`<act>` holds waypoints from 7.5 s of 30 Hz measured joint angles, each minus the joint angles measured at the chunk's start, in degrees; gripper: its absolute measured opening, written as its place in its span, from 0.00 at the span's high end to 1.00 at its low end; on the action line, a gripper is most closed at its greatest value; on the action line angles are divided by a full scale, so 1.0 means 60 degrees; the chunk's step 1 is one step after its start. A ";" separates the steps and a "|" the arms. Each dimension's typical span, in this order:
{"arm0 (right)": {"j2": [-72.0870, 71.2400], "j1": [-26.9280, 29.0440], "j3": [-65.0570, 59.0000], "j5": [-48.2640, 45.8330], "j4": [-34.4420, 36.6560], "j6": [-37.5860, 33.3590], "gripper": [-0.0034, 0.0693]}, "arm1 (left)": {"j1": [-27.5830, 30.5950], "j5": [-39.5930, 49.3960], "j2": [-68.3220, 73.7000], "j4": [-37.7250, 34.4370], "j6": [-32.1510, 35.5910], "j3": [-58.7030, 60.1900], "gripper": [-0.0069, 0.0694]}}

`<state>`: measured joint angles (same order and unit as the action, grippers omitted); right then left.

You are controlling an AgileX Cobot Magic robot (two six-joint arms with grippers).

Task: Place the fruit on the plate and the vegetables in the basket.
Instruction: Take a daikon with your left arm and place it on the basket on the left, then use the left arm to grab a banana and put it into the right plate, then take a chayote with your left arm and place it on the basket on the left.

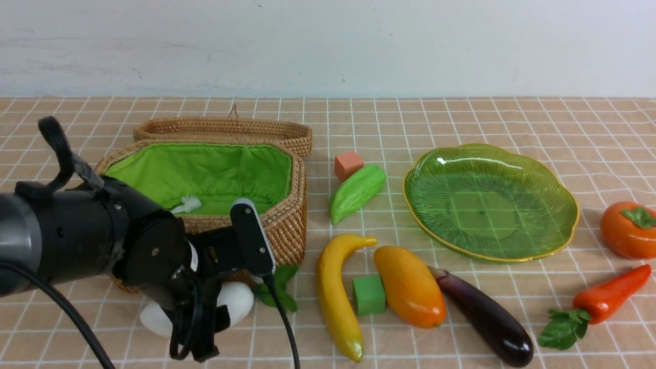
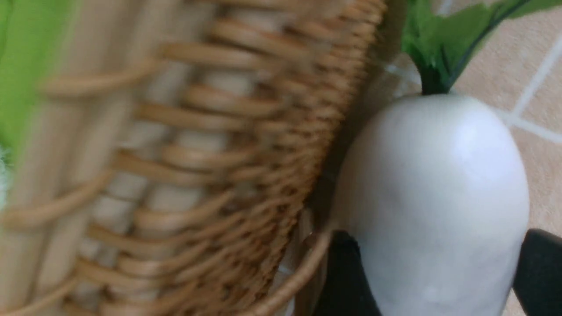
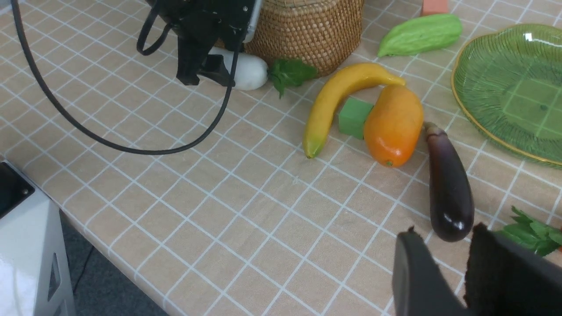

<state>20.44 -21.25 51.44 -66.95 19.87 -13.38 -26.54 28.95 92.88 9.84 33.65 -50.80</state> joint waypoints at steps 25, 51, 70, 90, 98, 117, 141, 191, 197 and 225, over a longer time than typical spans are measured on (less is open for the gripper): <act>0.0000 0.0000 0.0000 0.0003 0.0000 0.0000 0.69 | -0.0778 0.0552 0.0768 -0.0616 0.0626 0.0000 0.20; 0.0000 0.0000 0.0000 0.2655 0.0254 0.0000 0.68 | -0.0151 0.1350 -0.2192 0.0818 -0.1195 -0.3802 0.26; 0.0022 0.0000 0.0598 0.1621 -0.0302 0.1359 0.66 | 0.0495 0.2335 -0.0565 0.2127 -0.4782 -0.3906 0.11; 0.0013 0.0000 0.1373 -0.0946 -0.1721 0.2149 0.64 | -0.4011 0.4485 0.2175 -0.0906 -0.9679 -0.5001 0.52; 0.0013 0.0000 0.1373 -0.0946 -0.1682 0.2149 0.63 | -0.4011 0.3583 0.3432 0.1311 -1.3469 -0.5336 0.20; 0.0013 -0.0015 0.1373 -0.0946 -0.1133 0.1735 0.63 | -0.4011 0.3535 0.3973 0.2600 -1.5484 -0.5407 0.52; 0.0007 -0.0034 0.1376 -0.0955 -0.4115 0.3344 0.63 | -0.4100 0.3908 0.5574 -0.1019 -0.6910 -1.2700 0.52; 0.0007 -0.0034 0.1376 -0.0955 -0.2114 0.3050 0.63 | -0.2109 0.5705 0.7711 0.2186 -0.6857 -1.4007 0.22; 0.0007 -0.0034 0.1376 -0.0955 -0.1997 0.3039 0.63 | -0.2102 0.4887 0.8319 0.2824 -0.6927 -1.3922 0.20; 0.0007 -0.0034 0.1376 -0.0955 -0.1959 0.3039 0.63 | -0.1886 0.6707 0.7042 0.1402 -0.6648 -1.3893 0.35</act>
<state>20.48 -21.45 59.70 -72.68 8.11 4.85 -37.85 69.19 135.14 18.25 -6.23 -134.16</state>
